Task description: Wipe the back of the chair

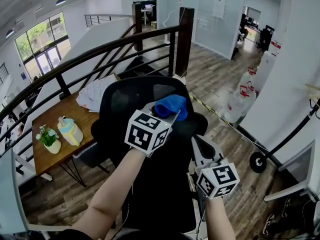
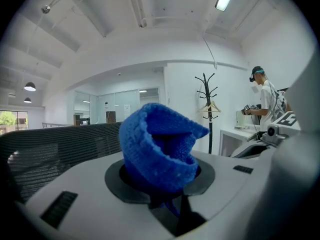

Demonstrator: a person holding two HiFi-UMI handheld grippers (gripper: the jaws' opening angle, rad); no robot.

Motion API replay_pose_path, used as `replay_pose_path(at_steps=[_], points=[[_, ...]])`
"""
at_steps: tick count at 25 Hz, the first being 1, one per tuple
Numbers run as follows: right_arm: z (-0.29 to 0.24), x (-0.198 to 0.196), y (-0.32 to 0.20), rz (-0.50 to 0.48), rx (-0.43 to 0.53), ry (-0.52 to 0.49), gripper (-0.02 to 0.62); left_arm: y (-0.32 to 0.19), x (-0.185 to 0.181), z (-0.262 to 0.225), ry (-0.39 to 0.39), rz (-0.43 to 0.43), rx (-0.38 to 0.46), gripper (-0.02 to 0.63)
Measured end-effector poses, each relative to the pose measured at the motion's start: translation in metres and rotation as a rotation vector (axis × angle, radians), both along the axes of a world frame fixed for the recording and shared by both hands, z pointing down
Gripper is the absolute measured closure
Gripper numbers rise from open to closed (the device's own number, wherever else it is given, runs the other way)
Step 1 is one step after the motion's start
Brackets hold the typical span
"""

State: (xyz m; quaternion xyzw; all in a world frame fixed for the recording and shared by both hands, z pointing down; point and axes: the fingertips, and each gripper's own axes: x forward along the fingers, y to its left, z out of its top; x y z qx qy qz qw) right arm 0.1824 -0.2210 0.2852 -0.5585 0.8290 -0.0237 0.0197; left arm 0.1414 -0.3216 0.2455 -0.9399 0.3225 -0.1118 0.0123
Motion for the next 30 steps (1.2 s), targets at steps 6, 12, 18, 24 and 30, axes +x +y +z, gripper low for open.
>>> replay_pose_path(at_steps=[6, 12, 18, 24, 30], points=[[0.001, -0.01, -0.005, -0.015, -0.004, 0.001, 0.566, -0.009, -0.012, 0.001, -0.01, -0.029, -0.009, 0.486], [-0.002, -0.022, -0.011, -0.035, 0.001, -0.001, 0.566, -0.012, -0.031, 0.004, -0.042, -0.069, 0.005, 0.486], [0.0, -0.043, -0.016, -0.076, -0.005, -0.001, 0.566, -0.019, -0.062, 0.006, -0.051, -0.124, -0.013, 0.486], [0.007, -0.066, -0.019, -0.125, -0.014, -0.002, 0.566, -0.022, -0.093, 0.009, -0.051, -0.175, -0.024, 0.486], [0.007, -0.088, -0.024, -0.167, -0.02, -0.009, 0.566, -0.024, -0.131, 0.009, -0.022, -0.248, -0.036, 0.486]])
